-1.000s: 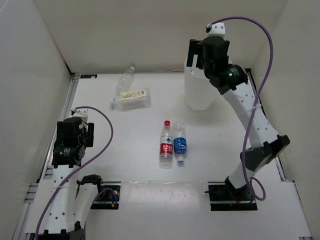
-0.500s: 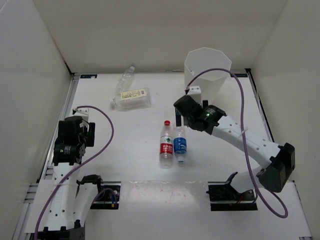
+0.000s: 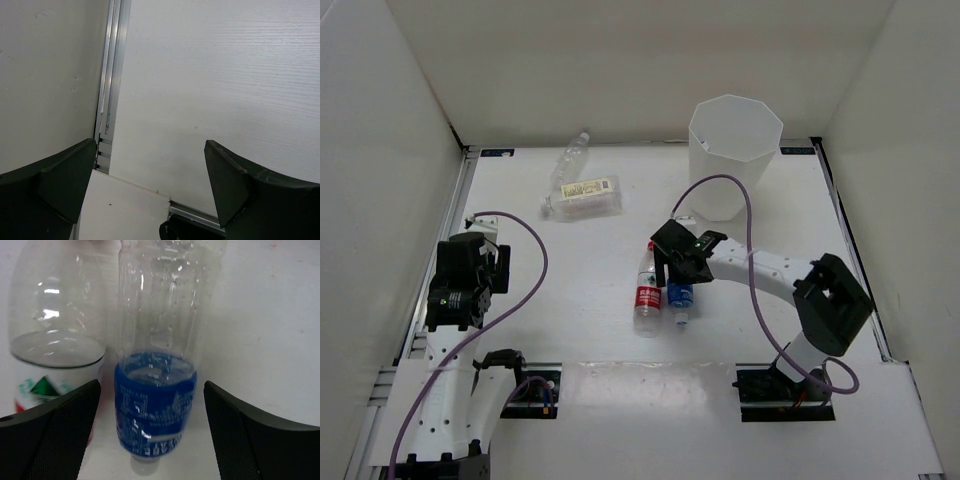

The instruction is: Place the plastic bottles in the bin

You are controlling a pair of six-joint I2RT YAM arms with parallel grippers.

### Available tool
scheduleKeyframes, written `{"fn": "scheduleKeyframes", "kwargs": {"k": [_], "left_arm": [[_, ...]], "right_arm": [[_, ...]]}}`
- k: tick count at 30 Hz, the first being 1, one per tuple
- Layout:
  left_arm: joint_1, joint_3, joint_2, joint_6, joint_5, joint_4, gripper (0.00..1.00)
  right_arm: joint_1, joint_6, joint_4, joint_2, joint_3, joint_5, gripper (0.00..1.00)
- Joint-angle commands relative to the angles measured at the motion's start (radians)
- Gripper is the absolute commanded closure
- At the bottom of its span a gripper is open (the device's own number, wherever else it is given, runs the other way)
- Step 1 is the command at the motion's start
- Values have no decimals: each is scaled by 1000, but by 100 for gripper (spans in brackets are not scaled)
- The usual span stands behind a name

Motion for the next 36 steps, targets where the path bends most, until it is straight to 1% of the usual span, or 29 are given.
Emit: {"fn": "scheduleKeyframes", "kwargs": {"k": [1,2,4,6,7,8,10,12,13,14,15,17,18,20,21,22,23,24,25,26,27,28,29,31,32,34,35,36], "left_arm": [[8,-6,-3,-5,9,26,0],[8,-6,-3,4,9,26,0],[8,-24,-3,22,9,26,0],[8,-25,-3,45,9,26,0],[8,-25,-3,45,9,26,0],[8,-25,-3,58,18,26,0],[8,-25,8,58,18,26,0],[8,-25,8,58,18,26,0],[8,-25,8,58,18,26,0],[8,-25,8,58,28,26,0],[8,-25,8,58,28,26,0],[8,-25,19,58,37,26,0],[8,-25,28,58,48,26,0],[8,-25,28,68,61,26,0],[8,-25,37,69,72,26,0],[8,-25,37,69,72,26,0],[8,-25,46,79,72,26,0],[8,-14,56,79,72,26,0],[8,-14,56,91,81,26,0],[8,-14,56,92,90,26,0],[8,-2,66,108,91,26,0],[8,11,75,124,104,26,0],[8,11,76,124,118,26,0],[8,31,95,159,141,26,0],[8,31,95,171,172,26,0],[8,41,129,213,212,26,0],[8,41,141,231,263,26,0],[8,41,158,272,291,26,0]], "right_arm": [[-34,3,80,62,0,-51,16],[-34,3,90,73,-10,-60,20],[-34,3,99,102,-21,-60,21],[-34,-6,99,121,-21,-72,28],[-34,-6,99,131,-21,-72,36],[-34,-6,99,131,-32,-72,47],[-34,4,99,90,-41,-62,56],[-22,4,81,14,-41,-27,79],[-13,4,61,-14,-21,4,86],[-12,-8,20,-42,-3,33,89],[1,-22,-2,-94,51,88,89],[26,-68,-57,-143,118,151,91],[37,-86,-69,-189,202,182,92],[46,-173,-69,-232,290,258,92],[46,-212,-25,-267,371,283,92],[46,-264,19,-283,399,306,92],[46,-389,80,-296,419,334,94],[23,-458,151,-309,433,357,96],[2,-524,302,-318,454,368,96],[-29,-621,364,-318,471,347,96],[-102,-643,404,-286,499,325,97],[-144,-643,440,-262,573,305,97],[-222,-632,440,-199,617,293,97],[-291,-606,440,-130,698,293,97],[-345,-597,440,-63,765,293,97],[-393,-588,440,10,827,270,92],[-428,-574,431,88,897,248,88],[-440,-574,419,128,936,238,86]]}}
